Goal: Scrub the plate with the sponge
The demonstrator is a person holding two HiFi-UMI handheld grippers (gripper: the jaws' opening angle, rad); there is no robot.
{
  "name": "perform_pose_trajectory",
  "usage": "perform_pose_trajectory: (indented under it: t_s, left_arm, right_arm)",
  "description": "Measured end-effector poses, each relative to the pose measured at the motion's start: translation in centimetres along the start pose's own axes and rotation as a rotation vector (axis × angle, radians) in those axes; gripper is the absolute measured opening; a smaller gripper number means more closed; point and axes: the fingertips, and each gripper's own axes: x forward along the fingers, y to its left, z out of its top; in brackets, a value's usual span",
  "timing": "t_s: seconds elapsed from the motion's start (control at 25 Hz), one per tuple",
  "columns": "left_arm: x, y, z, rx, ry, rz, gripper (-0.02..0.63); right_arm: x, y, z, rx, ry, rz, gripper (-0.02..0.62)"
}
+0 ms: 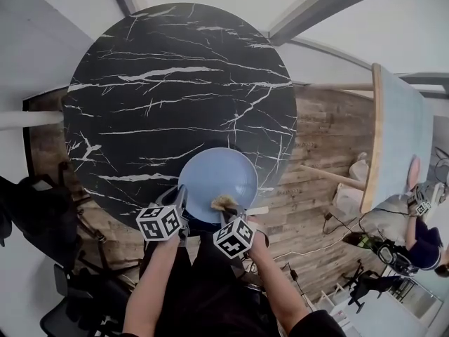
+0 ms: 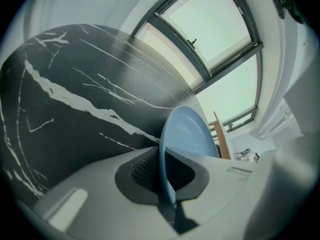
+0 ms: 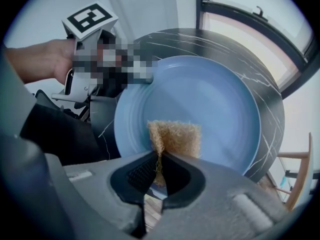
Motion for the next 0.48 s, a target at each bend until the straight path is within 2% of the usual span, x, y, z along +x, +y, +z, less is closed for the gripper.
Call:
perform_pose_trajectory:
  t_s: [0.48]
  left_arm:
    - [0.1,0.0,-0.1,0.007,0.003,-0.002,0.017]
  right_arm:
    - [1.3,4.5,3.3,-0.172,-0.005,0.119,0.023]
